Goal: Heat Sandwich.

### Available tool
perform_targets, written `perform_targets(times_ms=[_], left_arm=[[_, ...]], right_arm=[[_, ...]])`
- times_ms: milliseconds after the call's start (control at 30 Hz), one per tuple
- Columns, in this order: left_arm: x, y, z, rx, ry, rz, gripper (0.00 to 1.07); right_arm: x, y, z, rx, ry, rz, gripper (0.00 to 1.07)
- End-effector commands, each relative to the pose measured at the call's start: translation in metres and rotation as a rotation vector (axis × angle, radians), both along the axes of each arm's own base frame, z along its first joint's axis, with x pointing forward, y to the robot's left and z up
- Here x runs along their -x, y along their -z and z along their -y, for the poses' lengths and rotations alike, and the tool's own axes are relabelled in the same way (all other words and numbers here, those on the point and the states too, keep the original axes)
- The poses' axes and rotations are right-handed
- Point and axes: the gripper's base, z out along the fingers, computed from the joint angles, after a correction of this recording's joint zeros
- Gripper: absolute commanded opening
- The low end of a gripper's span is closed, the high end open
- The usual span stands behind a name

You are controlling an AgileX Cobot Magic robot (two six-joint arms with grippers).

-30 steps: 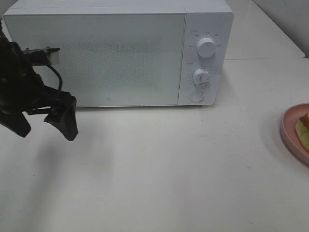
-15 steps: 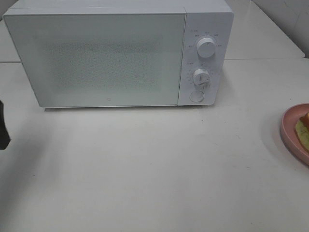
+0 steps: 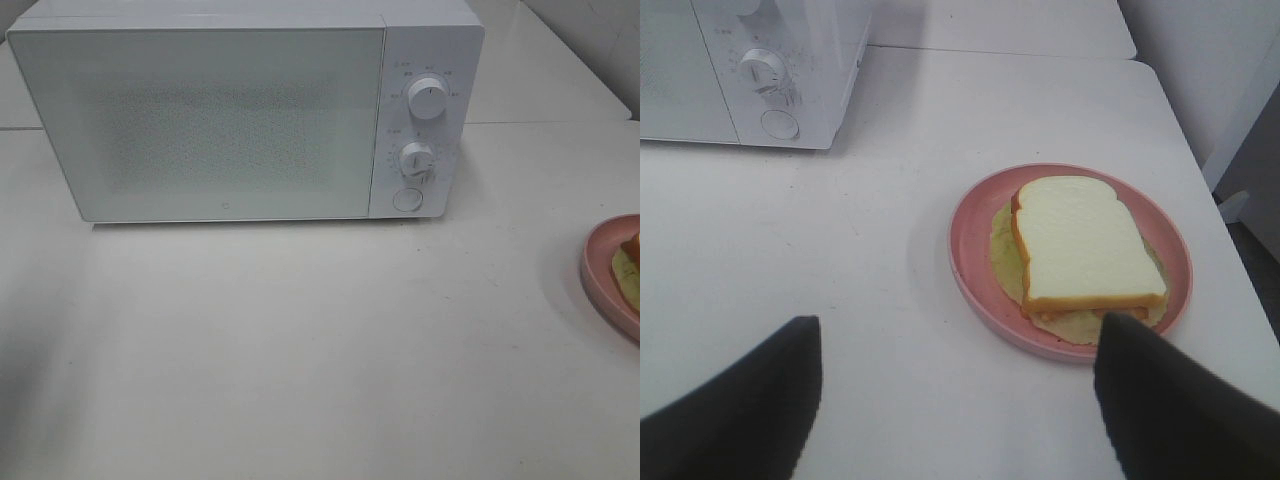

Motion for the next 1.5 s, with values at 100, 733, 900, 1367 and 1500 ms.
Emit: perform_targets(times_ms=[100,733,900,1367,1500], left_arm=[[0.026,-0.010,-0.001,-0.016,-0.002,0.102,0.98],[0.119,-0.031,-0.004,-0.061,-0.088,0.533,0.98],[0.136,-0.036,-0.004,-0.070,-0.091,0.649,0.98],[0.185,-0.040,-0.003,-0.064,-0.100,0.959,0.98],[0.183,-0.040,-0.003,-0.061,-0.099,0.950,0.98]], right_arm=[[0.004,0.000,0.000,0.003,0.002,0.031,0.74],[0.004,0.000,0.000,0.003,0.002,0.031,0.74],[0.004,0.000,0.000,0.003,0.002,0.031,0.74],[0.004,0.000,0.000,0.001,0.003,0.031,0.74],[0.003,0.000,0.000,0.002,0.002,0.026,0.74]])
